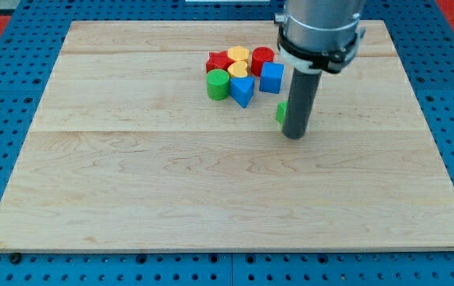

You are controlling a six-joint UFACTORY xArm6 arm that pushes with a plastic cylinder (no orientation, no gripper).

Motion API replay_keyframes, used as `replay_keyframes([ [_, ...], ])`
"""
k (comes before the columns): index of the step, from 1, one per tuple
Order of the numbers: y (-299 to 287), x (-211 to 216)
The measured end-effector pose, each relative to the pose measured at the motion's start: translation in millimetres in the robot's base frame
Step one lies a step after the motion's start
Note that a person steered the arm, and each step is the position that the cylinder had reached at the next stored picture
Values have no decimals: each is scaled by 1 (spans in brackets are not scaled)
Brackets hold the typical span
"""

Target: Place the green star at the bottom of the blue cube

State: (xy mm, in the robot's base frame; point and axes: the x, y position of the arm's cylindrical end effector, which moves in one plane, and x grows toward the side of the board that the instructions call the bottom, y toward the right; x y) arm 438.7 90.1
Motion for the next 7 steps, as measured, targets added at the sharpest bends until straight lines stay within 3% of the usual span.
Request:
replay_keyframes([
  [2, 5, -12],
  [3, 46, -10],
  [4, 50, -10],
  [7, 22, -32],
])
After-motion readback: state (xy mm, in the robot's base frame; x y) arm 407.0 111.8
